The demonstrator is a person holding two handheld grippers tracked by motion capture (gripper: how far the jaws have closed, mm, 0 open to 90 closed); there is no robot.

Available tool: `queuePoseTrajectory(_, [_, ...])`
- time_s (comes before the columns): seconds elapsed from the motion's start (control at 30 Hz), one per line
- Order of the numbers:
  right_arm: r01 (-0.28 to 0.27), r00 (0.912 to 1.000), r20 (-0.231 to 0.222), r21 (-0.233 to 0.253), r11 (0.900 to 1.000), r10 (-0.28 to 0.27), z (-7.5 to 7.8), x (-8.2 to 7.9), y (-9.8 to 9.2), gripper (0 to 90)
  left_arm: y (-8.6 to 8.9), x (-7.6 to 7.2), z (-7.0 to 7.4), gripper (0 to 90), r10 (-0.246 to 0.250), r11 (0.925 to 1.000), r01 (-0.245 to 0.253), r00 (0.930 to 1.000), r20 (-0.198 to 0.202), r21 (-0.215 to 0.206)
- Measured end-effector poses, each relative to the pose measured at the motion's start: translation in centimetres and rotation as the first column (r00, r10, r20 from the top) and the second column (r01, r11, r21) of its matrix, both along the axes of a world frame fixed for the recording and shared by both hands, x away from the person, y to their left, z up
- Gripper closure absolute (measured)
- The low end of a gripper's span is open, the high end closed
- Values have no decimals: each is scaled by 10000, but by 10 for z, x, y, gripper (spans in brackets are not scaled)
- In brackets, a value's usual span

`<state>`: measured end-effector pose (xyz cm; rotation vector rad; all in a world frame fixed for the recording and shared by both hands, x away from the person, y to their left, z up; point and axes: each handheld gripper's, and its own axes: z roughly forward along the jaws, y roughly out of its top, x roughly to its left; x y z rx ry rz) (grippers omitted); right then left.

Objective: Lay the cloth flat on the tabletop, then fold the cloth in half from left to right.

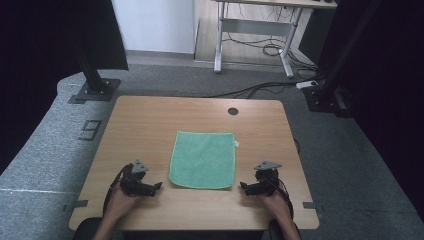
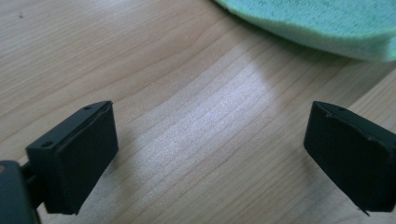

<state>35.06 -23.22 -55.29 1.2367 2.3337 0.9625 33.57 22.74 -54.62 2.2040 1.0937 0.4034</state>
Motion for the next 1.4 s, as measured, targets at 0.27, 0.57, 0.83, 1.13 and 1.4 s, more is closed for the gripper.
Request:
queuePoseTrajectory(0.27, [-30, 9999, 134, -39, 10000, 30, -2, -1, 0, 0, -3, 0, -3, 0, -43, 10000, 43, 10000, -6, 35])
queuePoseTrajectory(0.57, [20, 9995, 299, 33, 10000, -21, -4, -1, -1, 0, -3, 0, -3, 0, -37, 10000, 37, 10000, -22, 50])
queuePoseTrajectory(0.83, [29, 9996, 289, 50, 10000, -30, -4, -1, -1, 0, -3, 0, -3, 0, -27, 10000, 27, 10000, -21, 57])
queuePoseTrajectory(1.13, [23, 9996, 286, 48, 10000, -24, -4, -1, -1, 0, -3, 0, -3, 0, -18, 10000, 18, 10000, -20, 58])
queuePoseTrajectory(1.4, [-6, 10000, 13, 136, 9999, 5, -1, -1, 0, 0, -3, 0, -3, 0, -9, 10000, 9, 10000, -22, 58])
